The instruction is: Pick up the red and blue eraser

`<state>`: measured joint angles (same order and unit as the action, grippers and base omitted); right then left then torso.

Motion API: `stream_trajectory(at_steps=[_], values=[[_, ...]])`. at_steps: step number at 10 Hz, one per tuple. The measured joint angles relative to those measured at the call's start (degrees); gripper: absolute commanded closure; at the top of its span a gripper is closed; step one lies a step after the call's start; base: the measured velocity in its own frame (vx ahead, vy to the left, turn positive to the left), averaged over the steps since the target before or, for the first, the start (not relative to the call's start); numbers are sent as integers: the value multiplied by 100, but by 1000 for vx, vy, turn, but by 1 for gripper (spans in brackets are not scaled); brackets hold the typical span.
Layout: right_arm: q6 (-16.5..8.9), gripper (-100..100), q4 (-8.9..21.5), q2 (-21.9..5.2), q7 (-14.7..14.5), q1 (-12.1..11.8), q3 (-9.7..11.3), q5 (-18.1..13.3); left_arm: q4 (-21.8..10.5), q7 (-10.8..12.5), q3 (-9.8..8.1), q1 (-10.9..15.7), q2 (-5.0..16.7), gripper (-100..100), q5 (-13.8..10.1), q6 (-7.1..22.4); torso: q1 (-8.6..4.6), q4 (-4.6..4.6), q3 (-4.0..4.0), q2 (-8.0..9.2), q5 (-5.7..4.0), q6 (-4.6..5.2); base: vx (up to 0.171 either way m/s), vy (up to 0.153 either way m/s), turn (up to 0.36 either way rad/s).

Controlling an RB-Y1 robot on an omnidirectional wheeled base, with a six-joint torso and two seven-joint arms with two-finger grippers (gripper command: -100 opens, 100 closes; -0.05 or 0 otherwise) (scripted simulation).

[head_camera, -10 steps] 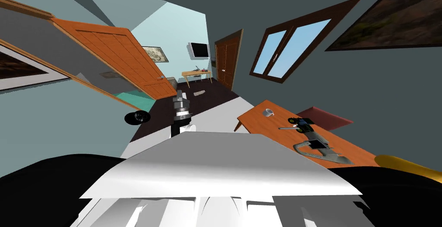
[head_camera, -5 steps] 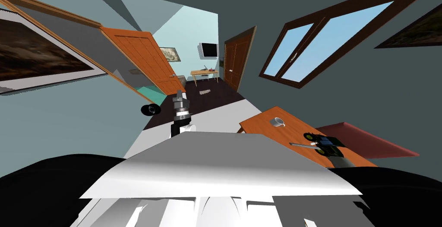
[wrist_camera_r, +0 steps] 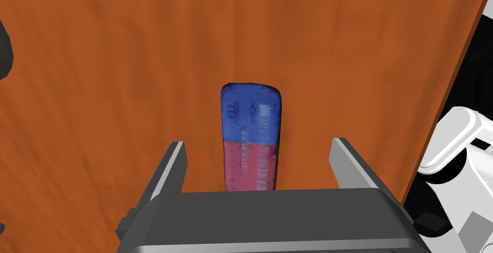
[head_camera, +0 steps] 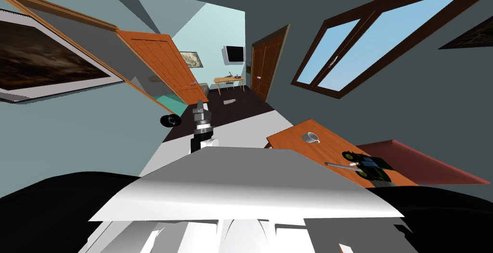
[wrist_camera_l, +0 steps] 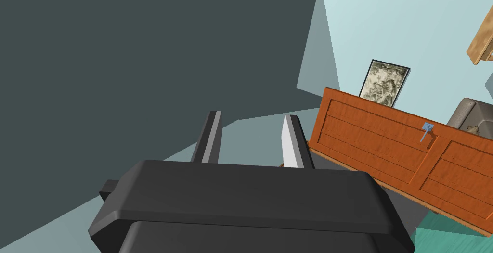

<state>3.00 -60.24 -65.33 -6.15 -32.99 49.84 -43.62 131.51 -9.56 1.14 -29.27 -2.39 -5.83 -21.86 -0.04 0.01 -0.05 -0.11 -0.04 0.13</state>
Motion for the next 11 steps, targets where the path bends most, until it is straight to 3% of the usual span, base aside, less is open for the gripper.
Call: stream_trajectory(at_steps=[1, 2, 6, 7, 8, 11], values=[[-43, -100, 56, 85, -12, 51, 52, 16, 0, 0, 0, 0, 0, 0, 0, 0, -1, 1, 1, 2, 0, 0, -14, -23, 11], [-53, 100, 62, 93, -12, 57, 59, 18, 0, 0, 0, 0, 0, 0, 0, 0, 7, 0, -1, -2, 2, 1, 0, 0, 0], [-50, 100, 61, 88, -10, 56, 57, 19, 0, 0, 0, 0, 0, 0, 0, 0, 6, 0, -1, -4, -6, 1, 0, 0, 0], [-51, 0, 61, 88, -10, 56, 56, 19, 0, 0, 0, 0, 0, 0, 0, 0, 5, 0, -2, -4, -7, 2, 0, 0, 0], [-52, 100, 61, 87, -10, 56, 56, 19, 0, 0, 0, 0, 0, 0, 0, 0, 5, 0, -2, -4, -7, 2, 18, 40, -83], [-17, 100, -213, -264, 101, -16, 91, 18, 0, 0, 1, -1, -1, 0, 0, 0, 32, -3, -8, -14, -1, 2, 19, 53, -46]])
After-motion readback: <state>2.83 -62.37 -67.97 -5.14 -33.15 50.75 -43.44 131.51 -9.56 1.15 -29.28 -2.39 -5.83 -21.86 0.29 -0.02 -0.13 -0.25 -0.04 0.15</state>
